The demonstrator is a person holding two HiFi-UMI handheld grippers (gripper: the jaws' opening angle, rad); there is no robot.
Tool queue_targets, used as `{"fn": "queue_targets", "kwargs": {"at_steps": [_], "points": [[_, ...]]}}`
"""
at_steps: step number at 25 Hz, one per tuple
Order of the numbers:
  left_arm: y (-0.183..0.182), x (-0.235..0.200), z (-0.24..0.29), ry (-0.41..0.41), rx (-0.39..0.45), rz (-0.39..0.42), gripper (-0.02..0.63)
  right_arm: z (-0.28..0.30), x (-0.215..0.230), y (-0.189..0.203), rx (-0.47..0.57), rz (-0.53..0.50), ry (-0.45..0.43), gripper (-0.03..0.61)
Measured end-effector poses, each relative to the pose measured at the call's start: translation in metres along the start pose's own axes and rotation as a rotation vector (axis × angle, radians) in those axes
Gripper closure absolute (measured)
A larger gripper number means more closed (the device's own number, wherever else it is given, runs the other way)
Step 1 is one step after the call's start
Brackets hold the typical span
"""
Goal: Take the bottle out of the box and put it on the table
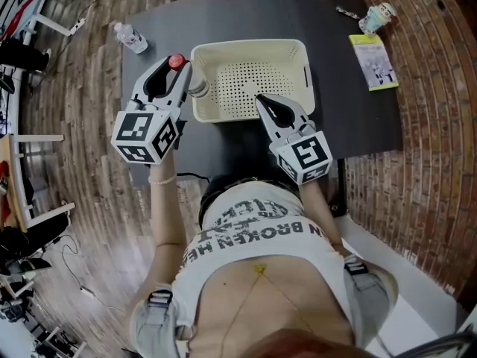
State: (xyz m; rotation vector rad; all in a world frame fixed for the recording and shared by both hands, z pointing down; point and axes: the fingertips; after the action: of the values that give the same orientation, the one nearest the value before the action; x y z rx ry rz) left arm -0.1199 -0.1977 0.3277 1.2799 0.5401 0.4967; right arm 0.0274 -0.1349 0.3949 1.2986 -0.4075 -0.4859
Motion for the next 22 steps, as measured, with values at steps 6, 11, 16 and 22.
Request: {"fn": "queue_targets", "kwargs": {"at_steps": [6,11,16,22], "points": [[-0.004,-0.033,-0.039,-0.056,0.019,-0.006,0.468,0.012,-0.026,-0.005,-0.002,-0.005,-0.009,0.569],[-0.001,-0.056,-0.063,-0.08,0.028,-0.009,0.468,0.019,-0.042,-0.003,-0.004,-0.006,0.012,0.569],[0.005,-0.069,-0.079,-0.072,0.03,-0.006,0.468,0.022,-0.057,0.0,0.0,-0.002,0.044,0.569],[0.011,-0.077,-0.089,-0.048,0.031,-0.006,0.468,0.026,-0.072,0.003,0.005,0.003,0.071,0.569]]}}
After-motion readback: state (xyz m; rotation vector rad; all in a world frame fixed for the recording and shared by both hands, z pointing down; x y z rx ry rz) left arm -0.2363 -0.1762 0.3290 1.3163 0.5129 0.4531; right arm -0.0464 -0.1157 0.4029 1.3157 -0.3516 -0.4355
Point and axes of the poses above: the fingertips, and each gripper's own axes: z forward along the fingers, x to its right, y out of its underside, and after that the axes turned 12 degrees about y, right-handed
